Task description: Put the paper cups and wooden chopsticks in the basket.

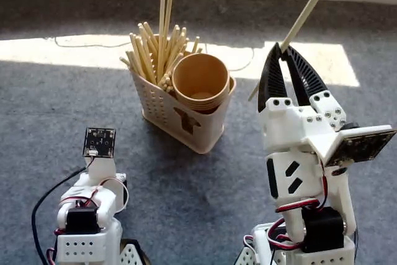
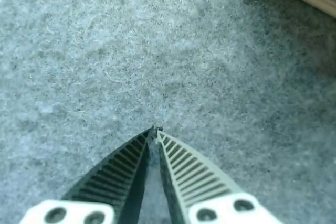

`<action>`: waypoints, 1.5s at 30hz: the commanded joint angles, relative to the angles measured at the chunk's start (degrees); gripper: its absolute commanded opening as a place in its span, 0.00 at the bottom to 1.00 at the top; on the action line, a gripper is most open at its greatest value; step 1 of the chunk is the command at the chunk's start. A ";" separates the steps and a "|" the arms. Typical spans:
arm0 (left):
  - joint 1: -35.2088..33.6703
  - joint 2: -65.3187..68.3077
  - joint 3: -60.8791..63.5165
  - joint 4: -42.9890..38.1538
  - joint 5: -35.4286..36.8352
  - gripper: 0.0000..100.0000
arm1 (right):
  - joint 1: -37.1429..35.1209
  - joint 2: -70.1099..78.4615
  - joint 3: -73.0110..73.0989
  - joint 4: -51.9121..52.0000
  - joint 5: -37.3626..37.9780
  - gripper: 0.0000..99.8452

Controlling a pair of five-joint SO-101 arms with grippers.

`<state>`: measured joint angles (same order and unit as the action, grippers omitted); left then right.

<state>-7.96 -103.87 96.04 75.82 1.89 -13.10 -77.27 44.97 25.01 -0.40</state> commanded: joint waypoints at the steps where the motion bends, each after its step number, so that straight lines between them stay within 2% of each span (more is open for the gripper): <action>1: 0.75 -0.66 1.01 0.26 0.26 0.01 | -1.27 1.71 -0.84 -2.59 -0.35 0.01; 17: 0.75 -0.66 1.01 0.26 0.26 0.01 | -1.63 22.99 -15.16 -2.68 -0.70 0.01; 22: 0.75 -0.66 1.01 0.26 0.26 0.01 | -5.23 27.56 -18.07 -2.95 -0.35 0.01; 37: 0.75 -0.66 1.01 0.26 0.26 0.01 | -13.05 36.97 -18.86 -22.90 -0.35 0.01; 45: 0.75 -0.66 1.01 0.26 0.26 0.01 | -14.11 37.49 -23.25 -23.96 -0.44 0.01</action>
<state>-7.96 -103.87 96.04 75.82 1.89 -25.58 -39.47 24.84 2.77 -0.48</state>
